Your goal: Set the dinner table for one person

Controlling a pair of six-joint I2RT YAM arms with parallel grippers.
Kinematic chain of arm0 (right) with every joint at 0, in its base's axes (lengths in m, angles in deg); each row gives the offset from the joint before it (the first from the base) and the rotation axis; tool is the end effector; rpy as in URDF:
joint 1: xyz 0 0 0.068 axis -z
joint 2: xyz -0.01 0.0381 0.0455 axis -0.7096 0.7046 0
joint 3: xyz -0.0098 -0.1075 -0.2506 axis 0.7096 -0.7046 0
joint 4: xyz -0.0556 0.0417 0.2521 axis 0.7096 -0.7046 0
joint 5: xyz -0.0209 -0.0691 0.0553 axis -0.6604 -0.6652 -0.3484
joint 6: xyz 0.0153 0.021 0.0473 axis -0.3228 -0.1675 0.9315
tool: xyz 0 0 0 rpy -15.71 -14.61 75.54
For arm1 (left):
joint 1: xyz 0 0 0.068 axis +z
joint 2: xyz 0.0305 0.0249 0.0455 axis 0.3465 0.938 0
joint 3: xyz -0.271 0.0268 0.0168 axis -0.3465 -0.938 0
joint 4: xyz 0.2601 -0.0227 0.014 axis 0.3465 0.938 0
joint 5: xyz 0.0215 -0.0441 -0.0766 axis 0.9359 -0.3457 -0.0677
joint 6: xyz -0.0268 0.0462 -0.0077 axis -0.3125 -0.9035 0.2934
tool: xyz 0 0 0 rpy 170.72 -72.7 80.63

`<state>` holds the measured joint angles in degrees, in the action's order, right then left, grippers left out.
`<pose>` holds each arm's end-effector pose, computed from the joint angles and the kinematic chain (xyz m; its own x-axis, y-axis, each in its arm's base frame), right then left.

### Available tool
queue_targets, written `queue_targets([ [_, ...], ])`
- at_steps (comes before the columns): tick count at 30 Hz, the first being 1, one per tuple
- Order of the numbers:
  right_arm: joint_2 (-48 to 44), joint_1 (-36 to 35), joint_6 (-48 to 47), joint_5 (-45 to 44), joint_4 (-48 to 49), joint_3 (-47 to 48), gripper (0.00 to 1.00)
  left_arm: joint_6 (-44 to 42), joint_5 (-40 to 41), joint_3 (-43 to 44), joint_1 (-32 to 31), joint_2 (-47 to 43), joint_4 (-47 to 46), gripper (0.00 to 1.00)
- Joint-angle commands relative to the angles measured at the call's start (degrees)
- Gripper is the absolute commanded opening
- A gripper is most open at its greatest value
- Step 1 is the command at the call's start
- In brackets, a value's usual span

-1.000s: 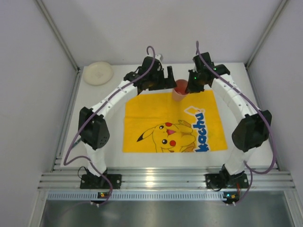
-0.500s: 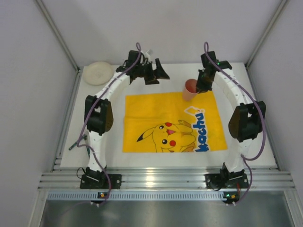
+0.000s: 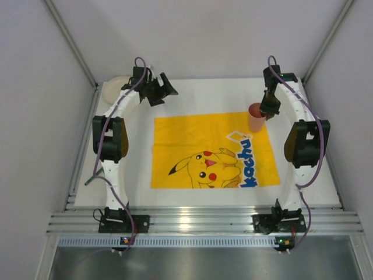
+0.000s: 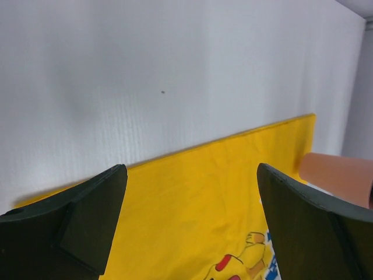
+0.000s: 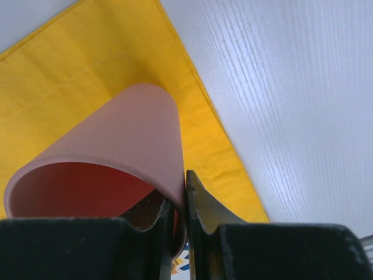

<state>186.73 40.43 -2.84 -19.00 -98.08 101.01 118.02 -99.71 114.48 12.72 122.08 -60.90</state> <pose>0.4129 0.0268 0.2767 -0.8623 0.3667 -0.3492 0.4109 0.9097 -0.0593 0.4995 -0.0824 0.2396 -0.7903 -0.4111 -0.4544 0.0050 0.7372 -0.6756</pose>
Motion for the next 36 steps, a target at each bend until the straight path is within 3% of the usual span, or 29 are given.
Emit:
queue_targets([
  [1, -0.4, -0.4, 0.4, 1.1, 1.1, 1.9, 0.0, -3.6, 16.5, 2.2, 2.1, -1.9, 4.3, 0.98],
  [4, -0.6, -0.3, 0.6, 2.8, 2.9, 0.9, 0.0, -3.9, 24.1, 3.9, 2.6, -0.8, 8.9, 0.98],
  [12, -5.8, -0.4, 1.9, 6.9, 16.4, -10.5, 0.02, -2.8, 31.3, 4.9, 6.0, 2.7, 8.4, 0.98],
  [13, -4.5, -0.4, 2.0, 7.4, 15.6, -10.0, 0.06, -2.3, 32.2, 4.8, 6.3, 2.9, 8.1, 0.98],
  [15, -3.4, -0.5, 1.8, 8.1, 14.3, -9.3, 0.37, -1.5, 34.1, 4.0, 7.1, 2.9, 7.1, 0.98],
  [16, -3.1, -0.6, 1.5, 7.8, 13.6, -9.3, 0.59, -0.3, 34.5, 2.7, 8.8, 2.7, 6.5, 0.98],
  [20, -4.0, -0.5, 1.0, 6.6, 12.8, -9.3, 0.74, 1.4, 32.2, -2.1, 10.9, 0.3, -0.7, 0.98],
  [27, -9.8, -0.5, -0.7, 5.1, 10.2, -11.5, 0.76, 5.1, 36.2, -6.6, 15.2, -2.7, -3.4, 0.98],
  [30, -16.1, -0.6, -0.2, 4.7, 12.0, -16.5, 0.76, 6.3, 33.8, -10.3, 17.8, -3.7, -8.5, 0.98],
  [36, -28.1, -0.6, 0.8, 4.7, 13.5, -25.3, 0.76, 9.6, 34.2, -9.4, 21.0, -1.7, -9.3, 0.98],
])
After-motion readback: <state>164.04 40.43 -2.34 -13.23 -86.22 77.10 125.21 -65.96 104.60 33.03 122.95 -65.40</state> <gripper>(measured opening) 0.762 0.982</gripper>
